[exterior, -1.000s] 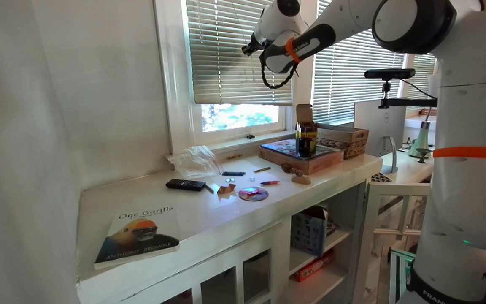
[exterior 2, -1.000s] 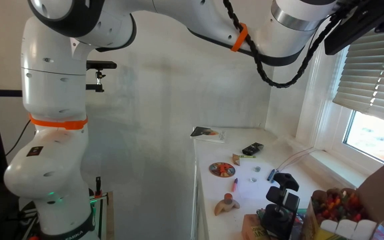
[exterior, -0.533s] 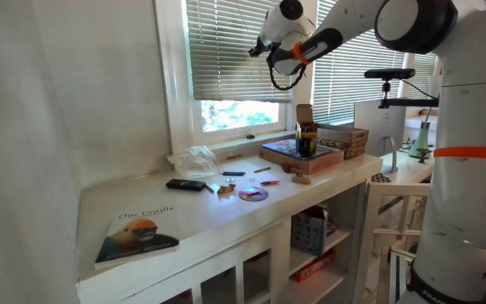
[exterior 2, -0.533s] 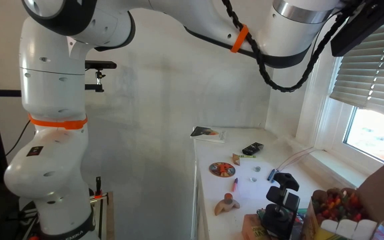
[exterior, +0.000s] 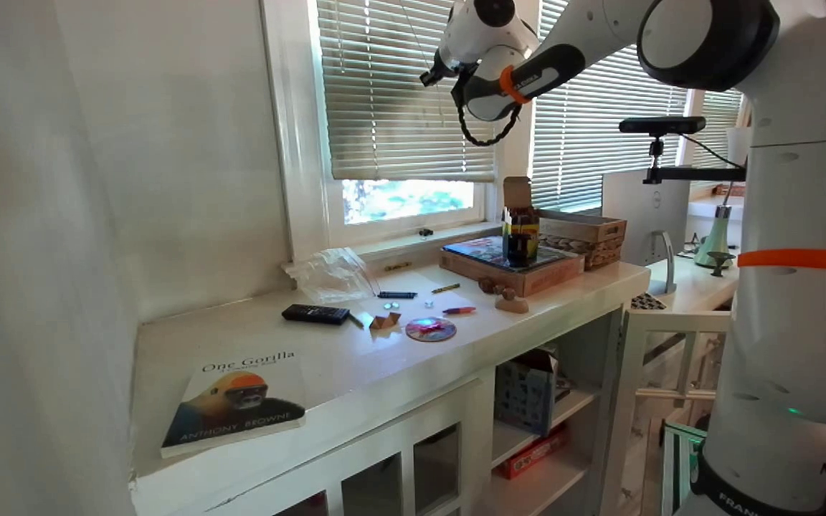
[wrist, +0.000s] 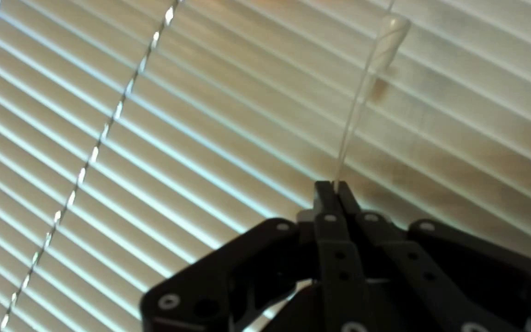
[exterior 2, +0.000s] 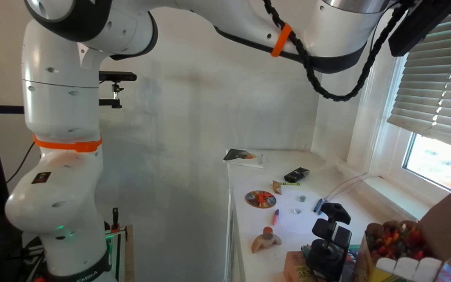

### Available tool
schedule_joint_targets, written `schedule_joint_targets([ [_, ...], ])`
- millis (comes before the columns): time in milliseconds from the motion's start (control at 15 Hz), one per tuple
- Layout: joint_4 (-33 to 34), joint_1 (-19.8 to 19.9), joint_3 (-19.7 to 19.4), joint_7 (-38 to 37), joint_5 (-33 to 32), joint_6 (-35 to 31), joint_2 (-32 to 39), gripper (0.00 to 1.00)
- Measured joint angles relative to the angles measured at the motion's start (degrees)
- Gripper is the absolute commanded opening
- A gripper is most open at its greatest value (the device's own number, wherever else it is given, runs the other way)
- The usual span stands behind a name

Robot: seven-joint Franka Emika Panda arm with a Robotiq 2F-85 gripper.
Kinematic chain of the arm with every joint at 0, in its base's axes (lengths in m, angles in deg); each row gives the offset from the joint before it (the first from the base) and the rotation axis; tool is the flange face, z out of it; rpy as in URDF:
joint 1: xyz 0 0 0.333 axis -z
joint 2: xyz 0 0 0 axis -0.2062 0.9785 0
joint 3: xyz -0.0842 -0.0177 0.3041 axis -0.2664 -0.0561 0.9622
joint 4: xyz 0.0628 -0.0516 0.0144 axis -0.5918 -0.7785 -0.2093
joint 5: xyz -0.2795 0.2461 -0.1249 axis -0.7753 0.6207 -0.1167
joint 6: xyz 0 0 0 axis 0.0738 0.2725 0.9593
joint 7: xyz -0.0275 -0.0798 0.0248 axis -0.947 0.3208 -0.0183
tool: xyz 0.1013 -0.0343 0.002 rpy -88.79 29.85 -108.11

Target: Close the blinds

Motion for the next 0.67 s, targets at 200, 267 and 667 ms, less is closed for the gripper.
schedule_joint_targets([
  [200, 4.1, -1.2, 0.4, -0.3, -1.5, -1.4, 0.1, 0.0],
  [267, 5.5, -1.5, 0.4, -0.5, -2.0, -1.5, 0.3, 0.0],
  [667, 12.5, -1.8, -0.1, -3.0, -5.6, -2.5, 3.3, 0.0],
])
